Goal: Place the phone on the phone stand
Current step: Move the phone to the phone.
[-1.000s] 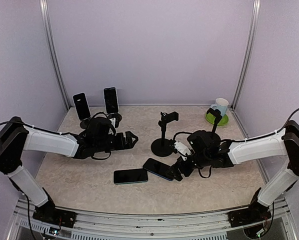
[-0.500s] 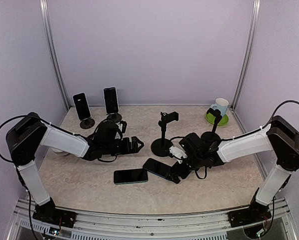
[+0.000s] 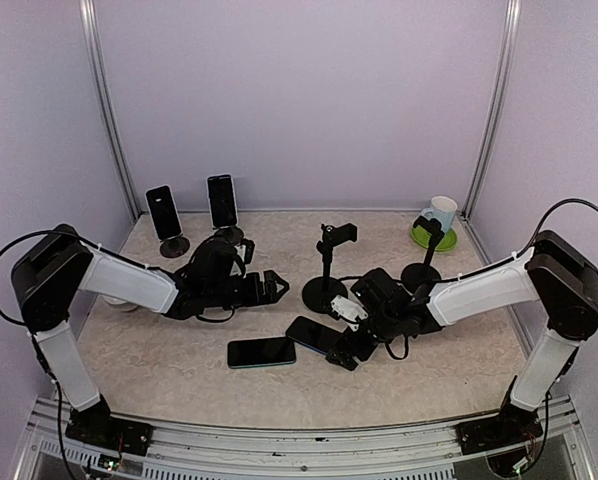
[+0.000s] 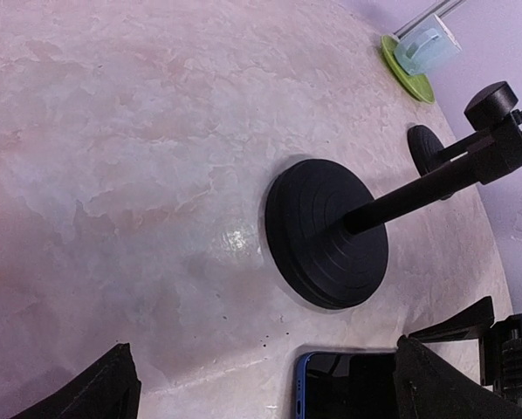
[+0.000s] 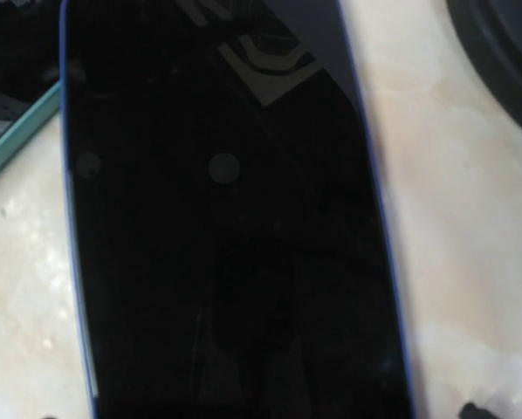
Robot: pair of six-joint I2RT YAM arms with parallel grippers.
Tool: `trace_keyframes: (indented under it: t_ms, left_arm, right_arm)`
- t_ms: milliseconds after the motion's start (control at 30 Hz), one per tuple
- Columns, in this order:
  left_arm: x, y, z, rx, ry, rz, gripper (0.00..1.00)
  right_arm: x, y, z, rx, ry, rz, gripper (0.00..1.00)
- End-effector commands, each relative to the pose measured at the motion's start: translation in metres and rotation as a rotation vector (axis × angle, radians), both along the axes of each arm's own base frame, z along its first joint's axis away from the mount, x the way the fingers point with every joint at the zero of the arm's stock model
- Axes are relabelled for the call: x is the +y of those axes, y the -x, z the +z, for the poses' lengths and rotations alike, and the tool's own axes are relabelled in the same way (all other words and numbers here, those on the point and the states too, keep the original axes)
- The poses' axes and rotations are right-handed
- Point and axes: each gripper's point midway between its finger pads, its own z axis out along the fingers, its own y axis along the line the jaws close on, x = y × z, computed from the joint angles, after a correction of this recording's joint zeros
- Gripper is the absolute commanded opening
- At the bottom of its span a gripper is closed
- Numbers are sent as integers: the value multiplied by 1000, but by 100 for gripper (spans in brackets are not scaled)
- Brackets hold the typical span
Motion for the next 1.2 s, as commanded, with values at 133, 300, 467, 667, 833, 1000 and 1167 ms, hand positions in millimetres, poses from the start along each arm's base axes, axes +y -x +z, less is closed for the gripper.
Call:
trace_keyframes:
  t_ms: [133, 300, 467, 667, 833, 1000, 1167]
  left_arm:
    - [-1, -7, 40, -79, 36, 4, 99]
    - [3, -7, 48, -100, 25, 14, 99]
    - [5, -6, 54, -110, 26, 14, 99]
    - [11, -6, 65, -133, 13, 27, 99]
    - [13, -4, 72, -140, 16, 29, 99]
    - [13, -3, 76, -143, 18, 25, 99]
    - [13, -2, 79, -148, 27, 25, 99]
  right_arm:
    - [-5, 14, -26, 60, 73, 42, 89]
    - [-9, 16, -32, 65, 102, 58, 77]
    - [-10, 20, -34, 78, 105, 76, 65]
    - [-11, 19, -24, 32, 110, 83, 56]
    - [-2, 15, -3, 0, 61, 84, 55]
    - [6, 5, 25, -59, 15, 73, 53]
    - [9, 1, 37, -89, -2, 75, 52]
